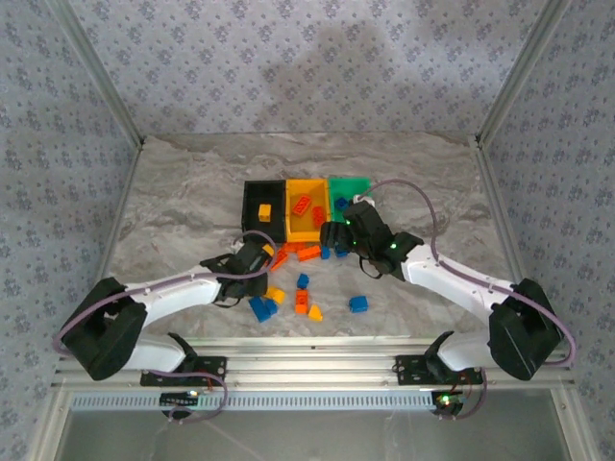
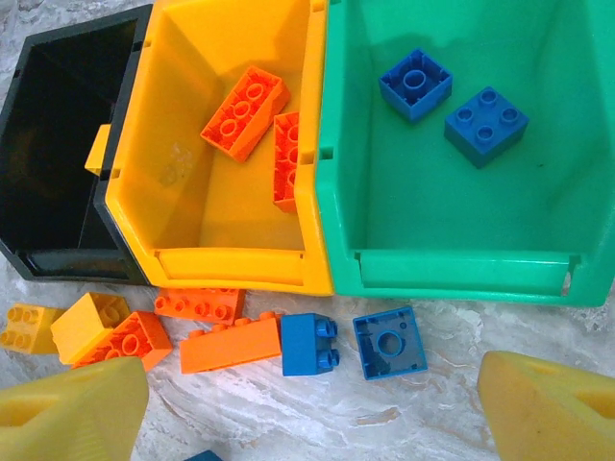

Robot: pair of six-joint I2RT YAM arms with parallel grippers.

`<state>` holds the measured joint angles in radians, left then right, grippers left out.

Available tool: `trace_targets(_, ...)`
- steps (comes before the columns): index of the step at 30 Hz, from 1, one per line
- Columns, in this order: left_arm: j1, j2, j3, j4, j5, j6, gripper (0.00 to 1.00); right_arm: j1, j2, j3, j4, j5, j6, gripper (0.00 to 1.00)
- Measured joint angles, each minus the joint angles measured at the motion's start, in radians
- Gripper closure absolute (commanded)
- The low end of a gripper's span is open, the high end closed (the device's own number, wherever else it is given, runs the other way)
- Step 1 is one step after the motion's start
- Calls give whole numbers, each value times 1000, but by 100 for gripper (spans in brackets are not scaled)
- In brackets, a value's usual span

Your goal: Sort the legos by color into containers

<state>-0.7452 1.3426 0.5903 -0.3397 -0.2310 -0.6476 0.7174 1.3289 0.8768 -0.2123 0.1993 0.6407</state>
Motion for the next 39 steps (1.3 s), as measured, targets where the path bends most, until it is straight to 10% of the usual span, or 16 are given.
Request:
trace_targets(15, 55, -169, 140, -65, 3, 20, 76, -5, -36, -63, 0, 15, 26, 9)
trace_targets(27, 223, 243, 541, 34, -5, 91, 79, -6, -116, -137, -18, 24, 51, 9)
trace_targets(39, 251, 438, 698, 28, 18, 109, 23, -19, -211, -197, -60, 18, 53, 8)
